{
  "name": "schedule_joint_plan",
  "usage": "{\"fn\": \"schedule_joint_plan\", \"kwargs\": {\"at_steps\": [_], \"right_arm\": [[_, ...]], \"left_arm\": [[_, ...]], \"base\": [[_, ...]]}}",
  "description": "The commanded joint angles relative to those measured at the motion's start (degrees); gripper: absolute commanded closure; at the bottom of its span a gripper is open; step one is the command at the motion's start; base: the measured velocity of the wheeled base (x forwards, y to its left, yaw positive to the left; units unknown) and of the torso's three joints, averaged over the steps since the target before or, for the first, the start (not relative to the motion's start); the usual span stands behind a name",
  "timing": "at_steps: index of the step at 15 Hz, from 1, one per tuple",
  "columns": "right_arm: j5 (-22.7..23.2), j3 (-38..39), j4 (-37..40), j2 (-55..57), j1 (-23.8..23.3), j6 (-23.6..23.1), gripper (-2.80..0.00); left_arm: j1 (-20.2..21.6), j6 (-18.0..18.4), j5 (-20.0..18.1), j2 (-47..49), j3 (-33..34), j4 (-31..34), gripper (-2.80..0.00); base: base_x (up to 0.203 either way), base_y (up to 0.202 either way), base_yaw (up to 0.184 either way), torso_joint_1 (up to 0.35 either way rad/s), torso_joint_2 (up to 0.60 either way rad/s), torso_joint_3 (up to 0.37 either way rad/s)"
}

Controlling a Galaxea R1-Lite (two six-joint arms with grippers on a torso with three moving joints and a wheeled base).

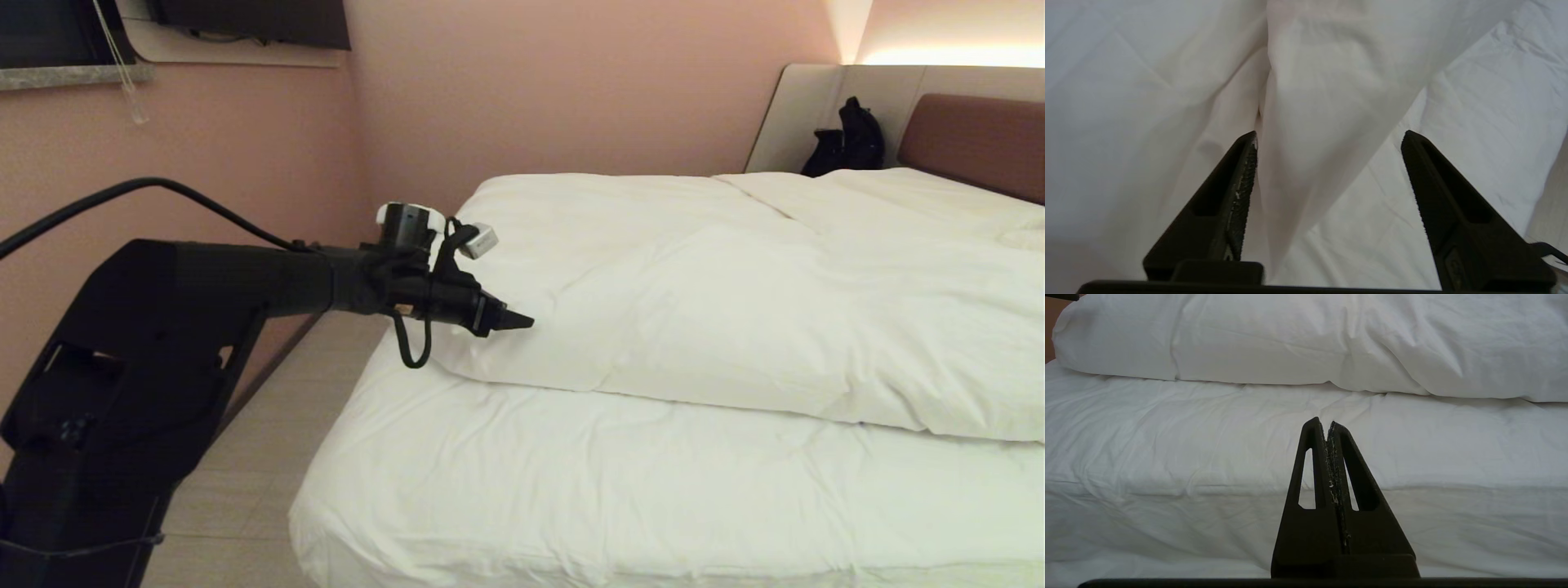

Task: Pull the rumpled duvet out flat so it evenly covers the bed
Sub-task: Hold the folded corner of the quilt

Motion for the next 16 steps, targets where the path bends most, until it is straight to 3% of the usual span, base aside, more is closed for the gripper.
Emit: {"fn": "schedule_joint_plan", "kwargs": {"at_steps": [1, 10, 16], "right_arm": [[0.01, 0.0, -0.02, 0.07, 0.0, 0.05, 0.0], [0.01, 0.0, -0.02, 0.07, 0.0, -0.02, 0.0], [0.01, 0.0, -0.02, 0.07, 0.0, -0.02, 0.0]], "left_arm": [[-0.37, -0.12, -0.51, 0.82, 0.5, -1.81, -2.8], [-1.59, -0.41, 0.08, 5.46, -0.3, -11.72, -2.8], [-2.31, -0.59, 0.08, 8.45, -0.48, -14.84, -2.8]], "base": [[0.0, 0.0, 0.0, 0.0, 0.0, 0.0], [0.0, 0.0, 0.0, 0.0, 0.0, 0.0], [0.0, 0.0, 0.0, 0.0, 0.0, 0.0]]}}
